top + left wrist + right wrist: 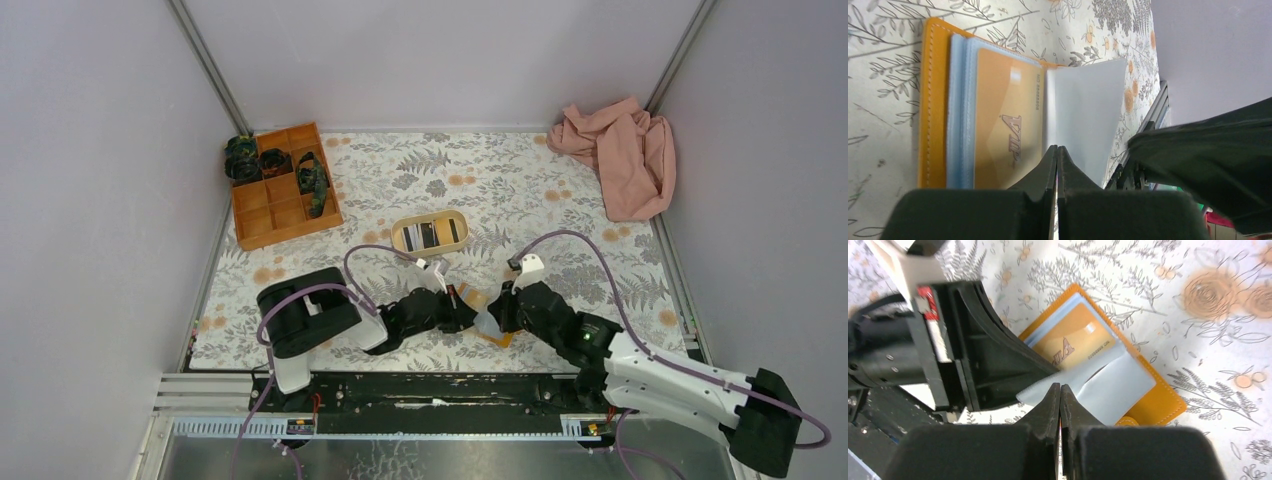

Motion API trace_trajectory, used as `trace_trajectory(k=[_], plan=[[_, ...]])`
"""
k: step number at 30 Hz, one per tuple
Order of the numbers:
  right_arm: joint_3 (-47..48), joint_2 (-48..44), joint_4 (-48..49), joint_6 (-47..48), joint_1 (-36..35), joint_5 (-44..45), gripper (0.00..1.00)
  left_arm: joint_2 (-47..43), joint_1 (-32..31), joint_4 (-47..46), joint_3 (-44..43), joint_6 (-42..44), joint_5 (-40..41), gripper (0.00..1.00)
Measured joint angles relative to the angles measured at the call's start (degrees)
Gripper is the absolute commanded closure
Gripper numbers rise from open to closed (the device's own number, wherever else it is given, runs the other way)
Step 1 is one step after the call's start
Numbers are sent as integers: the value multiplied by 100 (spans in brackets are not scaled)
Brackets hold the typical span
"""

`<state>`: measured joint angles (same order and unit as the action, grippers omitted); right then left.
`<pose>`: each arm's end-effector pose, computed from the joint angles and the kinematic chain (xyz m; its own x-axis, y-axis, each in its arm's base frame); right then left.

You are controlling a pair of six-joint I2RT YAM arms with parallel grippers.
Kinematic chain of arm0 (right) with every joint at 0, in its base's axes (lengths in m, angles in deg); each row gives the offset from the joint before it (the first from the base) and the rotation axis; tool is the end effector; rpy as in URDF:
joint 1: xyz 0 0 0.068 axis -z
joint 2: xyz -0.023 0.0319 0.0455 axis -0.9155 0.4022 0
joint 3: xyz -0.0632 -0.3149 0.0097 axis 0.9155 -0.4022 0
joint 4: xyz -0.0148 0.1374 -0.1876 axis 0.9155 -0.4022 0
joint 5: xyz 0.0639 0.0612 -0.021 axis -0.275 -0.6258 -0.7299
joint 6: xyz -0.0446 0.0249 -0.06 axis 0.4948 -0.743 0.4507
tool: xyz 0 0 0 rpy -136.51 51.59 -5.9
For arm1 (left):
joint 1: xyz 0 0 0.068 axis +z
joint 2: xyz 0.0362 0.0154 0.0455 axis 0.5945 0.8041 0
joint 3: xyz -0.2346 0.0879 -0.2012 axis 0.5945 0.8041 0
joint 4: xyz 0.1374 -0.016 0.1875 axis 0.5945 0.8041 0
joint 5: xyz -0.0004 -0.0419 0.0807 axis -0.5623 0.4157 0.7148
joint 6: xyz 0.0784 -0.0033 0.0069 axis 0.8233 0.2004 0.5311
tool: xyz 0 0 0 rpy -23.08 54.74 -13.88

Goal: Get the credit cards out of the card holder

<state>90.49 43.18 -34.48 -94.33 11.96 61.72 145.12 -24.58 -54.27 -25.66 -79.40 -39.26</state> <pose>0.0927 0.1031 0.2256 -0.5985 0.0161 -0.8010 -0.4347 0.8333 0.3415 0.1655 -0.2959 0.1693 -0.8458 -0.3016 -0.4401 0.2478 0.5084 -0.8247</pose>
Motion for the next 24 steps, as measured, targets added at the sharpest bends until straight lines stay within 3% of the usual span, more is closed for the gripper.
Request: trace_trajectory(k=[8,14,24], plan=[[133,-577,-619,55,0,553,100,0,-350,170,-334,55,24,100],[133,-525,-741,50,0,669,99,92,-592,254,-741,68,33,100],[-24,-118,-507,-173,0,417,99,581,-616,254,-704,-4,37,100]])
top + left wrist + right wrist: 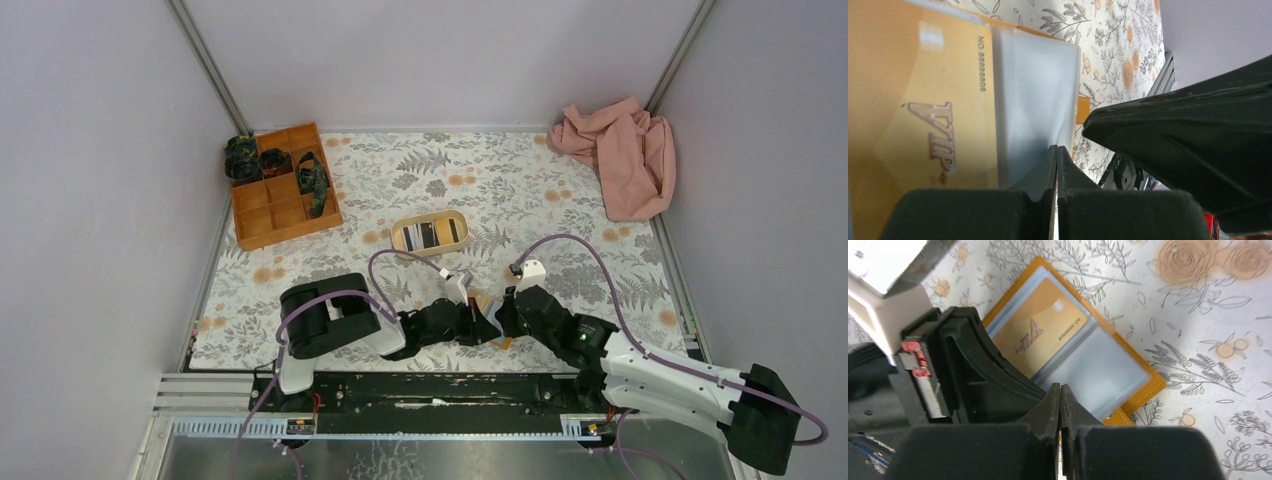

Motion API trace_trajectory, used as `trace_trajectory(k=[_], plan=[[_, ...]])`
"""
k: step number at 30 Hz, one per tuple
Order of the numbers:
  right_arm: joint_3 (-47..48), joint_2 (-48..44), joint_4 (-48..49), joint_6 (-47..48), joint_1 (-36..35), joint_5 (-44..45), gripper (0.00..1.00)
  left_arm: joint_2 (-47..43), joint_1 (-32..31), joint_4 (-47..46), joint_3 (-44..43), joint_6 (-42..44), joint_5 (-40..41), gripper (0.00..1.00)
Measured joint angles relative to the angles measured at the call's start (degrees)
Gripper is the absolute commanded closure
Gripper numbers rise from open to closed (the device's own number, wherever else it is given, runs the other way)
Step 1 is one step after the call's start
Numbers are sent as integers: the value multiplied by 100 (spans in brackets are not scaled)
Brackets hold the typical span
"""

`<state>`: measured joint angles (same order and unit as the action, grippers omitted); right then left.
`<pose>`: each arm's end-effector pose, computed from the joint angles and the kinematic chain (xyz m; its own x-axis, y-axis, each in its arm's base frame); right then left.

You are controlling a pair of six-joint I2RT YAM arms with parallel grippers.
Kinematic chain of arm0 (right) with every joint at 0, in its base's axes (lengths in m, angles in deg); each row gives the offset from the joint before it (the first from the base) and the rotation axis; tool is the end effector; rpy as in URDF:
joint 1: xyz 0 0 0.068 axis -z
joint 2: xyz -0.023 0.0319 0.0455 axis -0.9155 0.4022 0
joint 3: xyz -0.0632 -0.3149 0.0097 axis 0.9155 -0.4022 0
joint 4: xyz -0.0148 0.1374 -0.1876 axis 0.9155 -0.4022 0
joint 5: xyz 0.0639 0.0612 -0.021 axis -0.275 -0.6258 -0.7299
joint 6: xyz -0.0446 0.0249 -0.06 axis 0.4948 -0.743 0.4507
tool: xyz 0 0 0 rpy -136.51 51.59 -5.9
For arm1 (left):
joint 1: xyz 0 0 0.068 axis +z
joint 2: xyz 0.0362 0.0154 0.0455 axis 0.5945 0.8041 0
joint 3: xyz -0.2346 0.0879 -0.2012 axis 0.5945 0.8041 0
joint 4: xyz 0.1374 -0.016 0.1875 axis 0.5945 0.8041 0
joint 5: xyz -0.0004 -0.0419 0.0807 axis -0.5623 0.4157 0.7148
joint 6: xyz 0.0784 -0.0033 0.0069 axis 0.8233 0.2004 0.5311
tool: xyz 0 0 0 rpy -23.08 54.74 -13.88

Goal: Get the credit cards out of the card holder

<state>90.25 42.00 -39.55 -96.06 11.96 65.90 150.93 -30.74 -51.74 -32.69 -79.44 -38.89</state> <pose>0.0905 0.0919 0.2168 -0.6177 0.0150 -0.7863 -0.3601 0.8835 0.2998 0.1460 -0.3424 0.1586 -0.8752 -0.2050 -0.4382 0.2919 0.4986 -0.8162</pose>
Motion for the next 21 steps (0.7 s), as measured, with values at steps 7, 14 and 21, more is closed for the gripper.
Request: trace_trajectory(k=[7,14,21], plan=[[-352,304,164,-254,0,-297,88,9,17,-57,81,-70,4,100],[-354,-48,98,-293,50,168,77,400,203,37,-485,39,-225,100],[-264,-457,-197,-297,33,367,75,625,481,129,-909,208,-238,100]])
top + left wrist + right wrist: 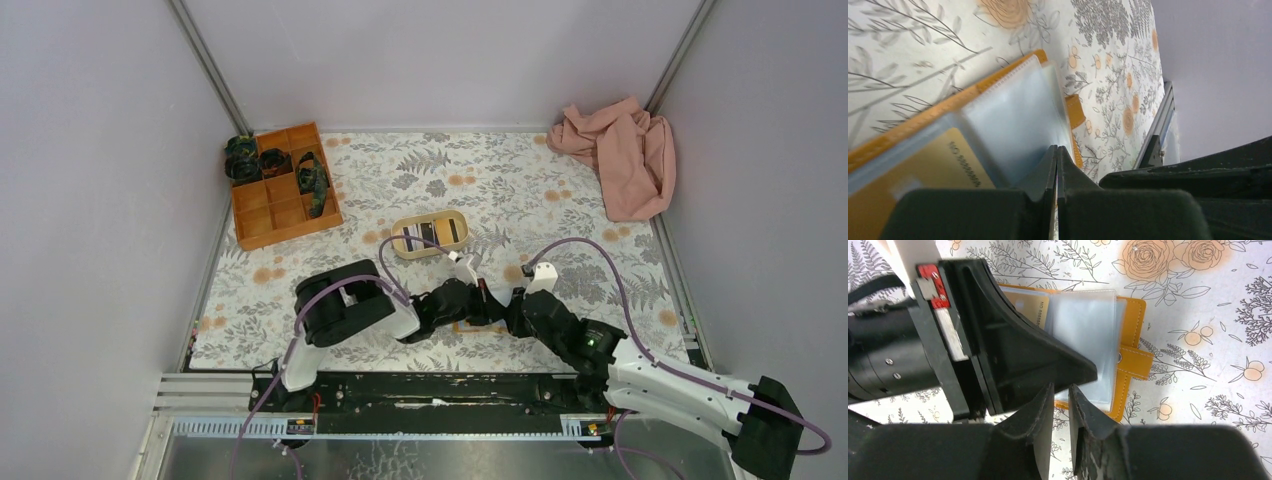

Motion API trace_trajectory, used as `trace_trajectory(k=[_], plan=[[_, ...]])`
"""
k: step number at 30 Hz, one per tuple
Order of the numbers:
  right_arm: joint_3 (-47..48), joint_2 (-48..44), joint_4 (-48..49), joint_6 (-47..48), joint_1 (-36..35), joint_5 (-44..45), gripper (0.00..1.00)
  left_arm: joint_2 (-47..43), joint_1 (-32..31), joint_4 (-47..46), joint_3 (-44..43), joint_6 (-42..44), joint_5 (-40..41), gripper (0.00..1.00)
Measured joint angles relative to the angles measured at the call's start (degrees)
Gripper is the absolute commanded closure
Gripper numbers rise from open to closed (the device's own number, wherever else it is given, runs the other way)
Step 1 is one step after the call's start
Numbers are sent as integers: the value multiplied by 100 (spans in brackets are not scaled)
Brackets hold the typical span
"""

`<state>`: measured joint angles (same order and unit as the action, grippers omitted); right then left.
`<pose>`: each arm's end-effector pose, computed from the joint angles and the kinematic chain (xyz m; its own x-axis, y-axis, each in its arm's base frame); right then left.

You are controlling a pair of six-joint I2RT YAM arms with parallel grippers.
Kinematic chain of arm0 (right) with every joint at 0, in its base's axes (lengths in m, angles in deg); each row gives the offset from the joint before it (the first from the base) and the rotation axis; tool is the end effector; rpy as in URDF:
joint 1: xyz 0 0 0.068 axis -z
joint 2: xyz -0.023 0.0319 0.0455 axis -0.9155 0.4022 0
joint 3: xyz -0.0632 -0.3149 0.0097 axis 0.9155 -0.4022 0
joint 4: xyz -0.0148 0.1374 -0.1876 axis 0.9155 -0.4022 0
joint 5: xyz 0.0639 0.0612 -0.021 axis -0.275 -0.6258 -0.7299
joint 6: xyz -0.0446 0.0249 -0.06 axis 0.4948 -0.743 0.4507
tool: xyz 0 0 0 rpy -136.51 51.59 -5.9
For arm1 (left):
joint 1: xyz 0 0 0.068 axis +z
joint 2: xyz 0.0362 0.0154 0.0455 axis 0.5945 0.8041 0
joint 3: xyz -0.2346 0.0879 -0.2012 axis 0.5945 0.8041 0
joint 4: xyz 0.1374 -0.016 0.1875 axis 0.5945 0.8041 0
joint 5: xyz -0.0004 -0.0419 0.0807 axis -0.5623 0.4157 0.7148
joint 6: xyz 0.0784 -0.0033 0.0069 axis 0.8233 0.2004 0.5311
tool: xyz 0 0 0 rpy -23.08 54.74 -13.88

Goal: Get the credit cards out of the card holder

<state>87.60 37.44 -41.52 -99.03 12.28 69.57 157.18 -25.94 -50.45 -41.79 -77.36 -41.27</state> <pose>0.0845 0.0755 0.2061 -0.6090 0.0799 -0.7891 -0.2847 0.9066 0.3115 0.1912 -0.3677 0.1538 -0.8554 -0.2399 -0.4591 0.2992 0.4946 -0.8160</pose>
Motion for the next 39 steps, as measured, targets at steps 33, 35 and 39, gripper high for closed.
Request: trace_trajectory(k=[33,35,39], plan=[[-57,1537,2074,33,605,-1338,58,-2315,-98,1099,2155,306,1390,100],[-87,1650,2179,42,719,-1478,58,-2229,-105,1038,2098,284,1388,100],[-262,1766,2332,44,1027,-1757,58,-2192,-142,1027,2065,249,1388,100]])
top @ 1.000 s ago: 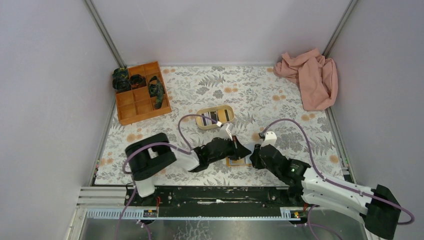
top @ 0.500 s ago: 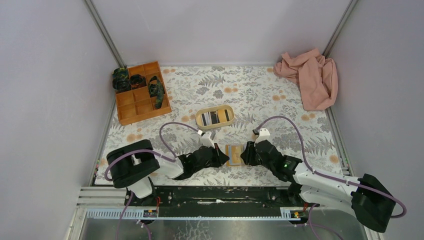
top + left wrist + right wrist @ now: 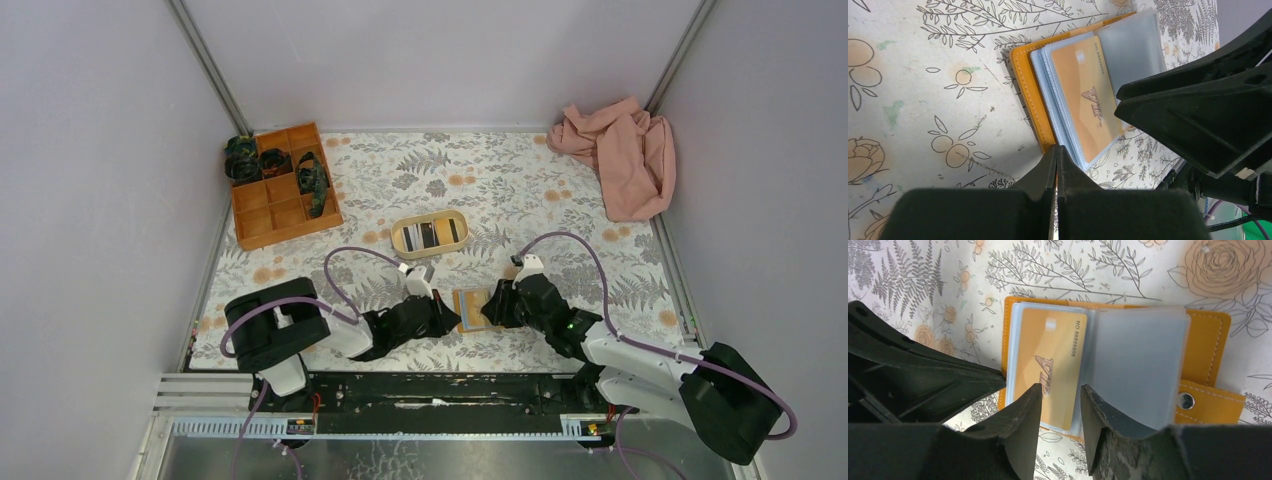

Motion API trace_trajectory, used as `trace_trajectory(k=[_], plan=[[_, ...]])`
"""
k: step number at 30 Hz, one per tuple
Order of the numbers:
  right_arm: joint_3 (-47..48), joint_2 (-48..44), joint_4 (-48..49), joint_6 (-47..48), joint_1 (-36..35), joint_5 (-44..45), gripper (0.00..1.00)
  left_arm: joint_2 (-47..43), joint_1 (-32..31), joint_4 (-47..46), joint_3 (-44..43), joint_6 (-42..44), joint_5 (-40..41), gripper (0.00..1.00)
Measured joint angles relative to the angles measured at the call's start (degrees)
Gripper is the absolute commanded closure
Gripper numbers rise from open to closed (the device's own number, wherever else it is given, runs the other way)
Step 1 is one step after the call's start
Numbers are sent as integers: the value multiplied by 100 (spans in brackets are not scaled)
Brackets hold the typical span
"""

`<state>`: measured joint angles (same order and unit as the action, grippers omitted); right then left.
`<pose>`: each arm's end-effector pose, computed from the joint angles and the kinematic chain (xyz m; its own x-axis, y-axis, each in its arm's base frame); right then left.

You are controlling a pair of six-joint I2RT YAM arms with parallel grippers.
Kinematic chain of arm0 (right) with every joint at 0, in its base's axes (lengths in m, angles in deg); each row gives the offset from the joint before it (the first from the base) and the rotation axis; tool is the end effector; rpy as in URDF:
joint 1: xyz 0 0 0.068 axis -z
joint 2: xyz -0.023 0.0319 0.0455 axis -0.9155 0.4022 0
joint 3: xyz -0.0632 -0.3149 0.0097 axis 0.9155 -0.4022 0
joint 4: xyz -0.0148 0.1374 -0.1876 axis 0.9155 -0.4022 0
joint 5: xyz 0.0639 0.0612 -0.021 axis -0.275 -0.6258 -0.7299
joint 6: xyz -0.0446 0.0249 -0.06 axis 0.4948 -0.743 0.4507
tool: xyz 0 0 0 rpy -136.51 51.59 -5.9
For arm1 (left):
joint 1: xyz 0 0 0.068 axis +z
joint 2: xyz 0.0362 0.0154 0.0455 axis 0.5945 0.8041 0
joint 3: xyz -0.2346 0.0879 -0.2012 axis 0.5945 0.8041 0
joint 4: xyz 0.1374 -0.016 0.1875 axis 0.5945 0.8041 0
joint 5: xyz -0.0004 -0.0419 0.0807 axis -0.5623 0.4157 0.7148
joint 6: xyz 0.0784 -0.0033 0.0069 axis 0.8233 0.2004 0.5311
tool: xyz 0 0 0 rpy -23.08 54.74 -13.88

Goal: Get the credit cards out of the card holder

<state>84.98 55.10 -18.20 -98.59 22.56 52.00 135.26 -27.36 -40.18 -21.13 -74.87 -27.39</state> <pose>0.1230 0.1124 0.1996 -0.6837 0.1351 -0.7172 -0.3225 0.8257 0.4629 0.1431 -0.2562 0.1708 -0.7817 -0.2790 -0.5577 0.2337 0.6982 -0.6767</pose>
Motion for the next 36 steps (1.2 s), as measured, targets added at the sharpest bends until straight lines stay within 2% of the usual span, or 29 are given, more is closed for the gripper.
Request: trace_trajectory(k=[15,36], plan=[[-173,236,409,-2,323,-549,58,-146,-26,153,-66,-2,-4,100],[-210,118,437,2,455,-590,59,-195,-59,293,-358,44,-42,100]])
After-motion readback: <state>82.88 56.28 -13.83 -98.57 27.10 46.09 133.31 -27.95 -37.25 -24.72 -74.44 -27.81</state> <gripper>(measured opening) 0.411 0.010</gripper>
